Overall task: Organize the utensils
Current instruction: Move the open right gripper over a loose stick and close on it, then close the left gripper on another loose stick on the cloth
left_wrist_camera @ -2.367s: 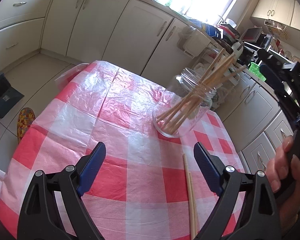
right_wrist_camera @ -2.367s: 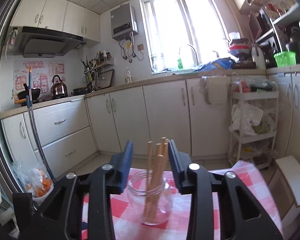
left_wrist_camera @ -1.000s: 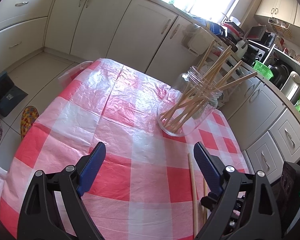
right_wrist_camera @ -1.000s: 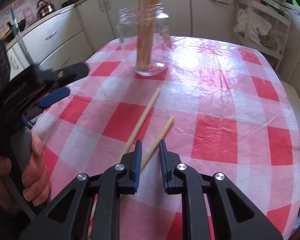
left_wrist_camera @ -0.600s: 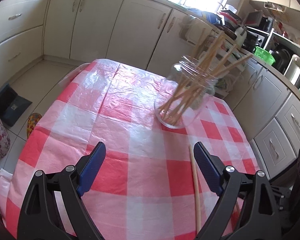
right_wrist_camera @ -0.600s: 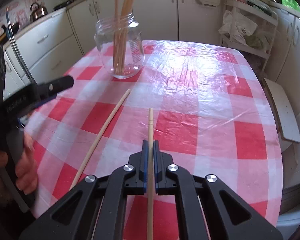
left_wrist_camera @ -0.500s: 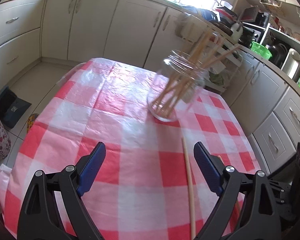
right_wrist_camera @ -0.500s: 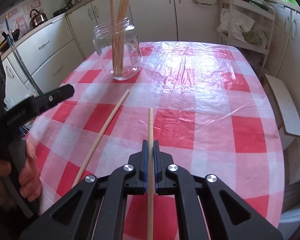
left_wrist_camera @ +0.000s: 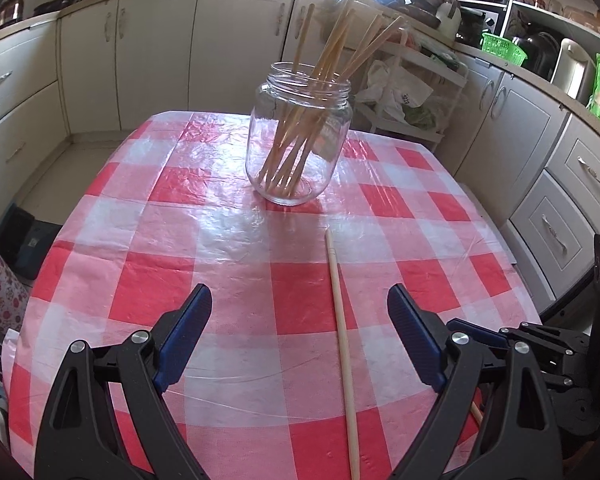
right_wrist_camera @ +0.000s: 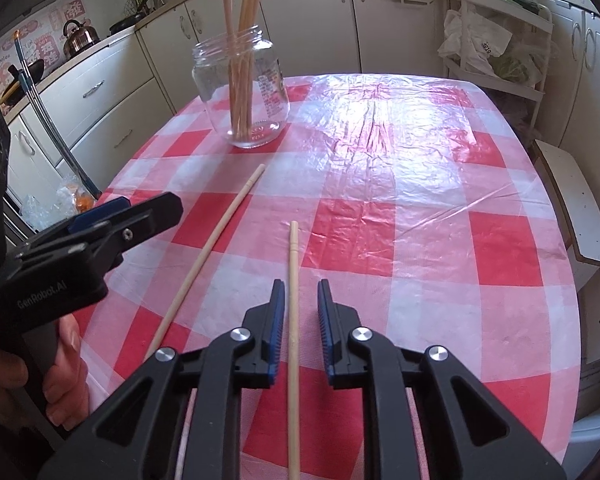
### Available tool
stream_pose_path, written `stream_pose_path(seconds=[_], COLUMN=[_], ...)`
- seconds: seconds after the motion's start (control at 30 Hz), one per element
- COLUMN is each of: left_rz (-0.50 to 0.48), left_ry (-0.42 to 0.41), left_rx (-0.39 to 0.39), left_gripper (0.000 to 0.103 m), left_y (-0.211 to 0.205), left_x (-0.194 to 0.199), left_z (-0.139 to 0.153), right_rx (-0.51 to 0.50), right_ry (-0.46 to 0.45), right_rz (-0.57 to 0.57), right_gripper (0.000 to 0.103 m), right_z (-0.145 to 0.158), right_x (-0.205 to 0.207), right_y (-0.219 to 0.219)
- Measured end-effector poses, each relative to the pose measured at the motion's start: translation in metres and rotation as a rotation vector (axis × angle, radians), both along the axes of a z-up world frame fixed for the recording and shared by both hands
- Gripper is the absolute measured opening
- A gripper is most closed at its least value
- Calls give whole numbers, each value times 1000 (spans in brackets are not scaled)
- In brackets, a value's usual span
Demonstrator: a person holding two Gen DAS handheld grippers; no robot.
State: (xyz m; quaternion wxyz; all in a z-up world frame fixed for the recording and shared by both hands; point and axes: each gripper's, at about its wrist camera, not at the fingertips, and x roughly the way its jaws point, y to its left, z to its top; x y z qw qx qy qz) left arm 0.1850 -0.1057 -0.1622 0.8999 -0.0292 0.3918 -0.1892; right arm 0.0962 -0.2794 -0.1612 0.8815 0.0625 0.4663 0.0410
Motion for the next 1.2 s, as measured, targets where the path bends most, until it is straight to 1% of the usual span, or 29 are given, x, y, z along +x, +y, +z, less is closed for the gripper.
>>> stream_pose_path(seconds=[0.1,0.17,0.23,0.4,0.53,0.7,0.83,0.9,0.93,0.97,1.0,1.03,1.07,1.1,1.13,1.17,1.2], left_rz=[-2,-8,-13,-33,-41,-53,-59,-66,-70,-78,-91,-103,-107,-124,-134,-143,-150], left_ry=[0,-1,-1,12,28,36,48,57,59,65,73,82,77,77,81,93,113], left_rx=[26,40,68,117,137,153,165,177,182,187,190,190,201,195,188,173,138], left_gripper=[86,86,86,86,86,85,85,84,78,68,63,46,39,24,10,5,5], left_y=[-4,-9,-14,-25,-32,-38,-43,-46,-46,-48,-50,-52,-53,-55,-55,-54,-51], left_x=[0,0,1,1,2,2,4,6,6,7,8,9,8,8,9,10,12], left_z=[0,0,-1,-4,-8,-12,-14,-15,-16,-17,-19,-21,-22,-22,-21,-21,-20], right_rx=[-7,-30,-30,-16,10,18,5,-3,-7,-13,-18,-21,-22,-20,-17,-13,-3], right_ry=[0,-5,-6,-9,2,6,4,3,2,0,-2,-3,-5,-7,-10,-10,-10], right_rz=[-4,-10,-22,-36,-38,-39,-31,-29,-30,-30,-28,-27,-27,-29,-32,-34,-37], right_gripper=[14,6,5,5,5,5,5,5,5,5,5,5,5,5,5,5,5], right_z=[-1,0,0,0,-2,-3,-3,-3,-3,-3,-3,-3,-3,-3,-3,-3,-3], right_x=[-1,-2,-3,-3,-2,-2,-2,-2,-2,-2,-3,-3,-3,-3,-3,-3,-3], right_y=[-1,-2,-4,-10,-12,-14,-13,-11,-11,-10,-10,-9,-9,-10,-10,-11,-12])
